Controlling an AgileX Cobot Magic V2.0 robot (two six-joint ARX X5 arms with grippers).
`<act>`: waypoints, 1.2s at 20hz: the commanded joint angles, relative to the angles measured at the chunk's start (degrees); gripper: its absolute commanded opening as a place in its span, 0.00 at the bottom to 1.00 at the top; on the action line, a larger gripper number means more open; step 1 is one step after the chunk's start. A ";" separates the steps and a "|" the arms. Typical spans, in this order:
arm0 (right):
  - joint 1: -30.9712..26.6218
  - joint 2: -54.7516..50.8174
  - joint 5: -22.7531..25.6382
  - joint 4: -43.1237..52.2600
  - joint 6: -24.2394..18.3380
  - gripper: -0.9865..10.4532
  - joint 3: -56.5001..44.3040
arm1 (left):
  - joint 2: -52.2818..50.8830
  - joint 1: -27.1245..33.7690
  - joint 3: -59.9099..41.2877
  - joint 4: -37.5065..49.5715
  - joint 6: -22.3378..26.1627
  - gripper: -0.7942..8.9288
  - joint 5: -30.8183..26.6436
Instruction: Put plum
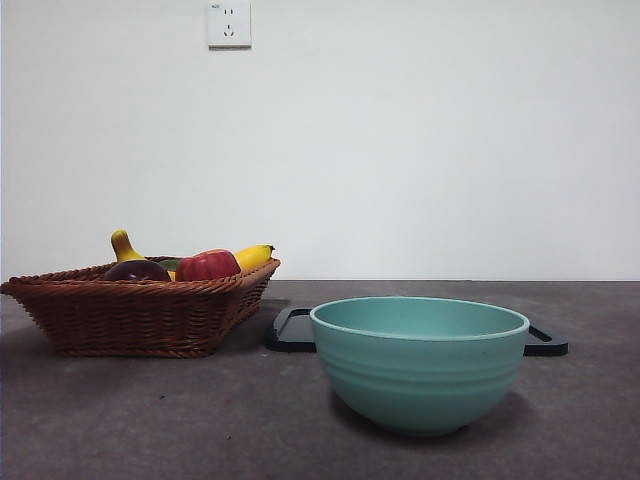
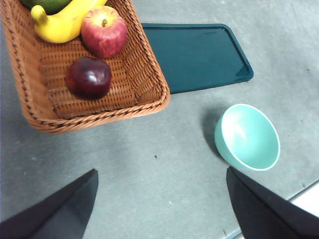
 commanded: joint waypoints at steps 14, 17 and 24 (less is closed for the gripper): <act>0.24 0.37 -0.22 0.37 0.39 0.43 1.01 | 29.16 -10.25 12.31 11.91 -0.87 0.50 -15.45; 0.24 0.37 -0.22 0.35 0.39 0.43 1.01 | 35.21 -11.58 13.25 16.52 -0.85 0.50 -17.44; 0.24 0.37 -0.22 0.31 0.39 0.43 1.01 | 47.60 -13.22 13.25 23.02 1.53 0.50 -24.28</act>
